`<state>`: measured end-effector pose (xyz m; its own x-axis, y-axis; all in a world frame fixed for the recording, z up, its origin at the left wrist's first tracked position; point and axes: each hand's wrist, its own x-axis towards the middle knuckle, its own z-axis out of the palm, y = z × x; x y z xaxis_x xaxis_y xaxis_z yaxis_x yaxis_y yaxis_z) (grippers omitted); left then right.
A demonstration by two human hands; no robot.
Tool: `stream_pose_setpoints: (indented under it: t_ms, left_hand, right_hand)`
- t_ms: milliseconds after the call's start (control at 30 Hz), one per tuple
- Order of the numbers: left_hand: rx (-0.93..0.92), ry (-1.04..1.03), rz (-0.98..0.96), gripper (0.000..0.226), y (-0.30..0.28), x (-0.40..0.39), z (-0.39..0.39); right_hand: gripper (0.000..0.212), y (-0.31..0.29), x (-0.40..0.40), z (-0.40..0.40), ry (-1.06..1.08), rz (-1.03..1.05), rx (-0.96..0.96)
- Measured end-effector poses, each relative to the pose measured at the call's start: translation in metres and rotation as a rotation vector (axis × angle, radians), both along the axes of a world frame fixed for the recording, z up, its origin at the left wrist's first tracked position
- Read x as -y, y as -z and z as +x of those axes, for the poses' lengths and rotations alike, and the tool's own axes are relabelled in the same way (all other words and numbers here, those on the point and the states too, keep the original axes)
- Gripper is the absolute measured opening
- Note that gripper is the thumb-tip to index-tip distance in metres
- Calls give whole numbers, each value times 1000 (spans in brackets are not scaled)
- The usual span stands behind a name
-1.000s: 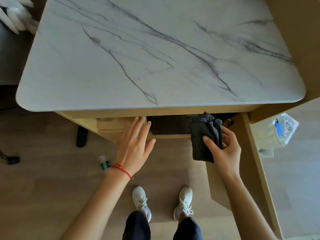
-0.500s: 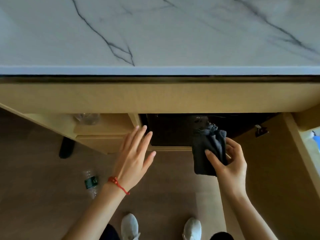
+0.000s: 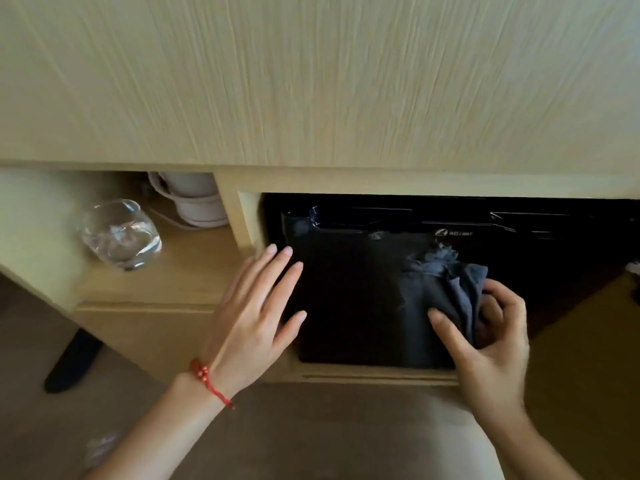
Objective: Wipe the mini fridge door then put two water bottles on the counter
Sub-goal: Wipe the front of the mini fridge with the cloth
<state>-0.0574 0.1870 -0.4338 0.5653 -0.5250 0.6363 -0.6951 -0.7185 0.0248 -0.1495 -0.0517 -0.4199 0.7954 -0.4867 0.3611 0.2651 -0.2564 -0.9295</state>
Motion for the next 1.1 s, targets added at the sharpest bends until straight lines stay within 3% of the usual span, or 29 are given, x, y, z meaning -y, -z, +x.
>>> stream_pose_setpoints:
  t_ms: [233,433,600,867,1100]
  left_hand:
    - [225,-12,-69,48,42,3,21]
    - [346,-17,-83,47,57,10,34]
    - [396,-66,-156,48,69,14,46]
    - [497,-118,-186,53,97,-2,61]
    - [524,-100,-205,63,105,1,69]
  right_hand:
    - [65,58,-4,31,10,-94,254]
    - [43,78,-4,51,94,-240,439]
    - [34,96,-7,72,229,-295,455]
    - [55,112,-18,87,388,-299,445]
    - [56,109,-28,94,430,-314,452]
